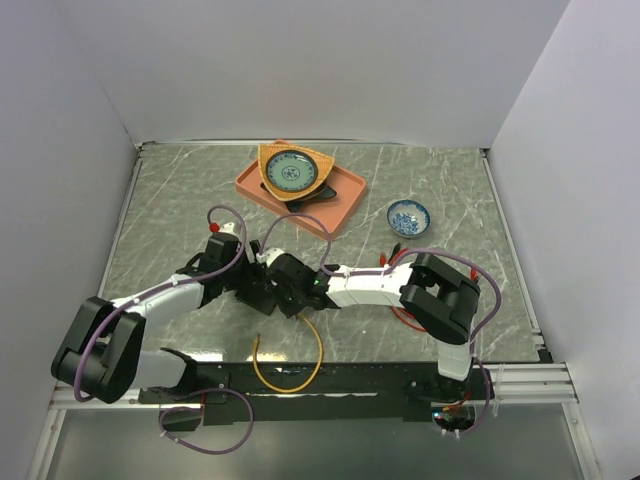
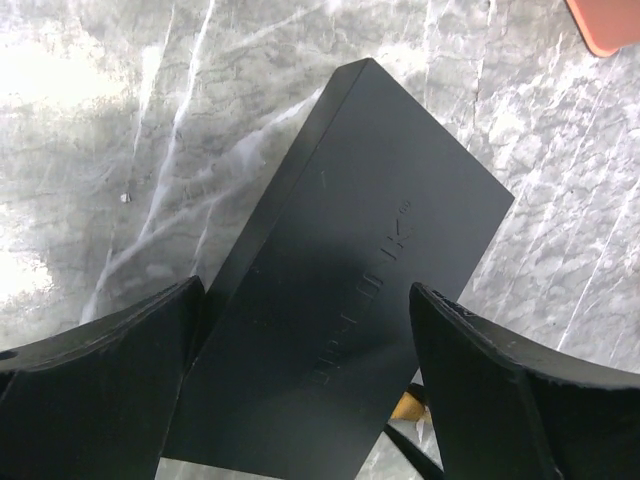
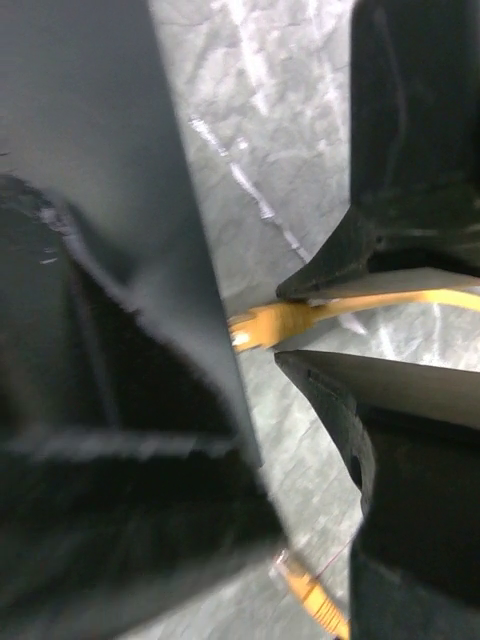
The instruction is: Insert the plug into the switch port
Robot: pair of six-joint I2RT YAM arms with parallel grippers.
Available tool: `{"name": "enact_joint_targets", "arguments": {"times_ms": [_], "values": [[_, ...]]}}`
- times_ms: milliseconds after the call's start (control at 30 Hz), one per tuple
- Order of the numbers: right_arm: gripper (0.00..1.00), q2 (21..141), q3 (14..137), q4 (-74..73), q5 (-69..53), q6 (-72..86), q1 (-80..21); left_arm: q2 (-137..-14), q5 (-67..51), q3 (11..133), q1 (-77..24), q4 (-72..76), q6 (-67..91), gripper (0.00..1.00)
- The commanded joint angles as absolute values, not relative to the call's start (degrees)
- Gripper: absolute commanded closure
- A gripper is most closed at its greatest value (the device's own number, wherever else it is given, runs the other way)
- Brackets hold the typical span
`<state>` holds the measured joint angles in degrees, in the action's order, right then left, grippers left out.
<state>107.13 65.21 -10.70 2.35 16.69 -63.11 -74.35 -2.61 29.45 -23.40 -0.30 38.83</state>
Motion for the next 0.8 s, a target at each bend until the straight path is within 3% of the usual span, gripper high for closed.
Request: {"name": "enact_joint_targets", "arguments": {"times_ms": [0,267,600,767], "values": [[0.61,105.5,65.6,-6.0,1.6,15.3,-64.6,-75.3,-4.9,31.5,-22.9,-5.1,39.6,0.08],[0.45,102.5,62.7,-6.6,2.2,15.6,-64.9,-74.3,-2.9,33.3,-20.0,-6.6,38.1,0.03],[0.04,91.8,58.8,-8.3,6.9,17.5,-65.0,-68.3,-0.2,39.0,-19.1,-10.6,35.8,0.04],[0.01,84.3,57.9,-10.9,11.3,18.3,-65.0,-62.5,-0.2,42.9,-19.1,-12.2,34.5,0.04]]}}
